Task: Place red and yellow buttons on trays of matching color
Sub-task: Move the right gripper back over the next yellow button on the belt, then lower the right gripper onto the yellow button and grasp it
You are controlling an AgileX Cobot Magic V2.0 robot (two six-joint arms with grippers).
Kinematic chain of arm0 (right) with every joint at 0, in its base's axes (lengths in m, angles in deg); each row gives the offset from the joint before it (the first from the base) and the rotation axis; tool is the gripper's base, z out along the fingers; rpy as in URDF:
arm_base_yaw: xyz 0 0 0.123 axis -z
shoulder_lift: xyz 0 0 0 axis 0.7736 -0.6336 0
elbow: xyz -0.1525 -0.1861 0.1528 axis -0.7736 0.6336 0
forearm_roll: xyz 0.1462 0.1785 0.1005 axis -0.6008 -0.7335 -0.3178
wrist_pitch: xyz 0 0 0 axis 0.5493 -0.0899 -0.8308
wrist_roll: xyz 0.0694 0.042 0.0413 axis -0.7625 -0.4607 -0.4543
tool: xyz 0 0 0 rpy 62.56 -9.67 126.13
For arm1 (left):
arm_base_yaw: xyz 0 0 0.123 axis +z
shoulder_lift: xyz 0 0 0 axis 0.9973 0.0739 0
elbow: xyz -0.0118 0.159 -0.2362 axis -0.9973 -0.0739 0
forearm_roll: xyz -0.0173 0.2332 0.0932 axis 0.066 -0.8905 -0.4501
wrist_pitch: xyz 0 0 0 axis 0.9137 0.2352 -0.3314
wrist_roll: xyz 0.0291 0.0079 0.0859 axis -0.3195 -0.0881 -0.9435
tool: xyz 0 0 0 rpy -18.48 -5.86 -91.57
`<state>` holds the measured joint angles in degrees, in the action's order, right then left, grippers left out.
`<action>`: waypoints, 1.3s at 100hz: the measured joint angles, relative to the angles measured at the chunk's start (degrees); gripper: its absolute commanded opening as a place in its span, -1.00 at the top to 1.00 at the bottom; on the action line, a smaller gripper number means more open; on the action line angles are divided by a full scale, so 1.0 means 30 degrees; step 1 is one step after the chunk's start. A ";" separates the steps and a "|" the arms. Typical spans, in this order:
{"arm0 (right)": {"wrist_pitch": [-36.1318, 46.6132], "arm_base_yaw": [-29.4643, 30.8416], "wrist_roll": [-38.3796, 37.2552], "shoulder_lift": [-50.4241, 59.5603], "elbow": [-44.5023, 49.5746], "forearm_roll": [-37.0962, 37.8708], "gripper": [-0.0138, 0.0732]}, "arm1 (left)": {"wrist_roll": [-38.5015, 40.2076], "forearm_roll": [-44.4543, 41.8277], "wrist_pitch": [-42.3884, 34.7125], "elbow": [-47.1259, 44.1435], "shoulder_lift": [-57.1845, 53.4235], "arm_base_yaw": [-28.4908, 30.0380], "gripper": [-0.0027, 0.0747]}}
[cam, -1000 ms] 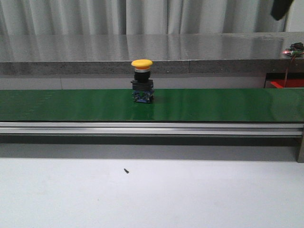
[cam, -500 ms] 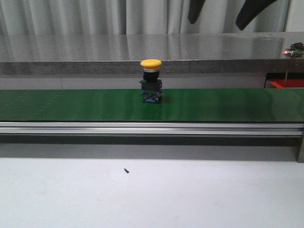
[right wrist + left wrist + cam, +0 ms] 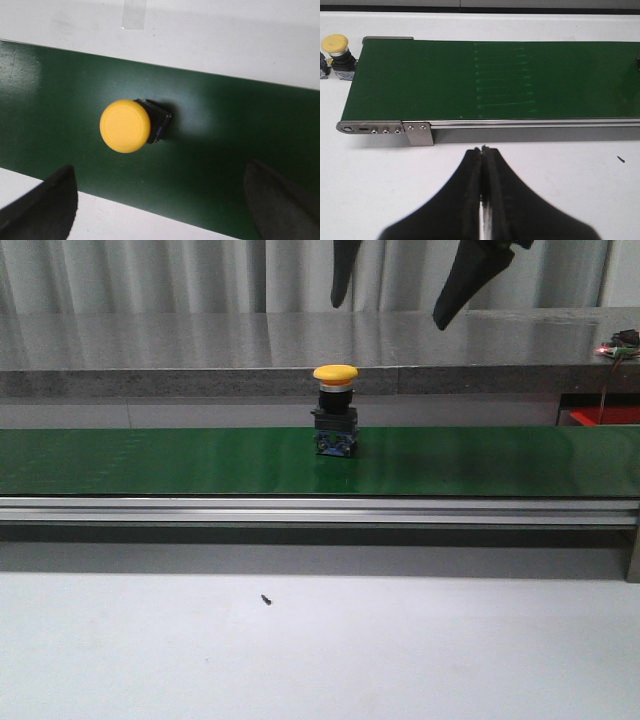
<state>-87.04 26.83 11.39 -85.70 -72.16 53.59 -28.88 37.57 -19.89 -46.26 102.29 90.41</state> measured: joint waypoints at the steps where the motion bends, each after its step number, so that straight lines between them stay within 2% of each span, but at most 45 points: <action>1: -0.0040 0.0000 -0.0045 0.0004 0.0000 0.0000 -0.84 | 0.0000 0.0000 0.0000 0.0000 0.0000 0.0000 0.98; 82: 0.0467 0.0000 -0.0648 -0.1610 -0.0078 -0.0187 -0.84 | 0.0000 0.0000 0.0000 0.0000 0.0000 0.0000 0.98; 113: 0.0669 0.0000 -0.0648 -0.2817 -0.0078 0.0533 -0.84 | 0.0000 0.0000 0.0000 0.0000 0.0000 0.0000 0.98; 120: 0.0751 0.0000 -0.0648 -0.2916 -0.0078 0.0755 -0.78 | 0.0000 0.0000 0.0000 0.0000 0.0000 0.0000 0.98; 130: 0.0787 0.0000 -0.0648 -0.3097 -0.0078 0.0823 -0.55 | 0.0000 0.0000 0.0000 0.0000 0.0000 0.0000 0.98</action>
<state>-84.68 26.83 9.44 -94.99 -72.39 56.06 -28.88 37.57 -19.89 -46.26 102.29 90.41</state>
